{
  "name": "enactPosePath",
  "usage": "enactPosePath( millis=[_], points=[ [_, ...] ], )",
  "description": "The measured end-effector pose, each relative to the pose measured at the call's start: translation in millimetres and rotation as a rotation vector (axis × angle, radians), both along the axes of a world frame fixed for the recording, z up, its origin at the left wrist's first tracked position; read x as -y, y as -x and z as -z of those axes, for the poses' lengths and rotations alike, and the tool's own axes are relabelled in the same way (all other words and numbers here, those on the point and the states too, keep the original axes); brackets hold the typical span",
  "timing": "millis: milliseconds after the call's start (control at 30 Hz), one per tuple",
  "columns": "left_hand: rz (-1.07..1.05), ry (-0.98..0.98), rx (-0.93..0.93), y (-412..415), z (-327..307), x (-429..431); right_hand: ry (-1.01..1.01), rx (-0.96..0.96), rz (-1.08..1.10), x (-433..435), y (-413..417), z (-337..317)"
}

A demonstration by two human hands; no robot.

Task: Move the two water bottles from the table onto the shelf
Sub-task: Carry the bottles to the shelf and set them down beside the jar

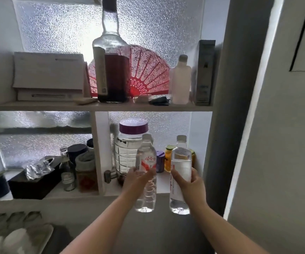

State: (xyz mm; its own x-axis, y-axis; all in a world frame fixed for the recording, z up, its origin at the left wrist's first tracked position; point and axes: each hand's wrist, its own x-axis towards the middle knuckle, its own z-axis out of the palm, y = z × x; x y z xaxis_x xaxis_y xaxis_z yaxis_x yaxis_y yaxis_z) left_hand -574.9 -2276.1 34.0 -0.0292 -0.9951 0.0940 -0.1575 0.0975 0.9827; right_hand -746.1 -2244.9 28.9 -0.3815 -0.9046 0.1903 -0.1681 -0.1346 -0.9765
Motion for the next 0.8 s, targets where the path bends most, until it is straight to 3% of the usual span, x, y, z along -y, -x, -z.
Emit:
enactPosePath(
  millis=[367, 633, 800],
  points=[
    [0.128, 0.121, 0.174, 23, 3, 98, 0.101, -0.014, 0.276, 72, -5, 18],
    [0.137, 0.037, 0.232, 33, 28, 142, -0.025, 0.051, 0.332, 111, 14, 37],
    [0.179, -0.027, 0.165, 44, 36, 154, -0.062, 0.074, 0.347, 127, 24, 50]
  ],
)
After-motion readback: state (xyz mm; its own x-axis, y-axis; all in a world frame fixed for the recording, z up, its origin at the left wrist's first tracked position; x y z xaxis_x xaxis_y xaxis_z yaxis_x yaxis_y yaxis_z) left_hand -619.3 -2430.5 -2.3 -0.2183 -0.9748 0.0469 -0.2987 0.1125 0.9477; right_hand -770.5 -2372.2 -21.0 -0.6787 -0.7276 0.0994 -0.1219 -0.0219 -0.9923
